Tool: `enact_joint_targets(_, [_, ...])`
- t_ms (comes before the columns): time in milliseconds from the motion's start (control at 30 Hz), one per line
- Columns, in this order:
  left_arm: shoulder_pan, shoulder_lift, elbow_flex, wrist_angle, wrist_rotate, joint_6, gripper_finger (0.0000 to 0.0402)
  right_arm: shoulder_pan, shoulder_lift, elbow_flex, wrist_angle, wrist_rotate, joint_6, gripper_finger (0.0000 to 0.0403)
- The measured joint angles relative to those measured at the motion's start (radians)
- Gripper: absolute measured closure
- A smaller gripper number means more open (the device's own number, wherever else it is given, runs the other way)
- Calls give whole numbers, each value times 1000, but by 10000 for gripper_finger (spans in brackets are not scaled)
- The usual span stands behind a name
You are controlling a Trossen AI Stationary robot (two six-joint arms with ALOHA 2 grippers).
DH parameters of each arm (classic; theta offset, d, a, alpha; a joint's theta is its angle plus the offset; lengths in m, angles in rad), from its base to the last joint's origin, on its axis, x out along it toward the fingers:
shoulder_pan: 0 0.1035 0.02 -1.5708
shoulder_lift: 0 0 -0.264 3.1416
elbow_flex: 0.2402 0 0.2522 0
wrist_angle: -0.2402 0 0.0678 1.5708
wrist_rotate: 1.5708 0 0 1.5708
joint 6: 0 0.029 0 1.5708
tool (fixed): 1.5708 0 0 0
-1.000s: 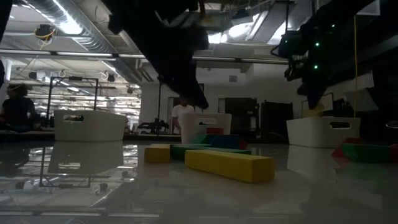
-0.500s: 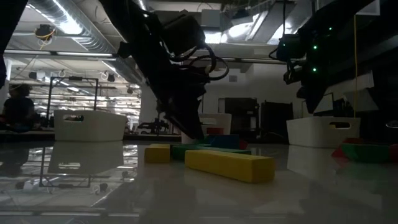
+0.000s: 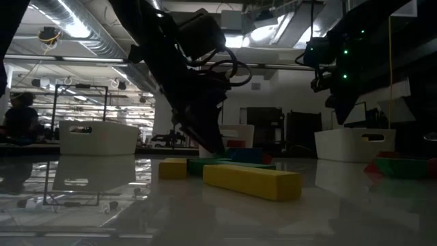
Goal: Sort blocks
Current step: Put the green block into the bottom right white bin
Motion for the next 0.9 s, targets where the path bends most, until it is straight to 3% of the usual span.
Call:
enact_joint_targets(533, [6, 65, 2, 53, 4, 38, 224, 0, 0, 0, 9, -52, 0, 196])
enact_joint_targets(767, [6, 63, 1, 53, 6, 77, 286, 0, 0, 0, 2, -62, 7, 196])
enact_joint_targets(900, [1, 56, 1, 48, 2, 79, 287, 1, 0, 0, -21, -86, 9, 196])
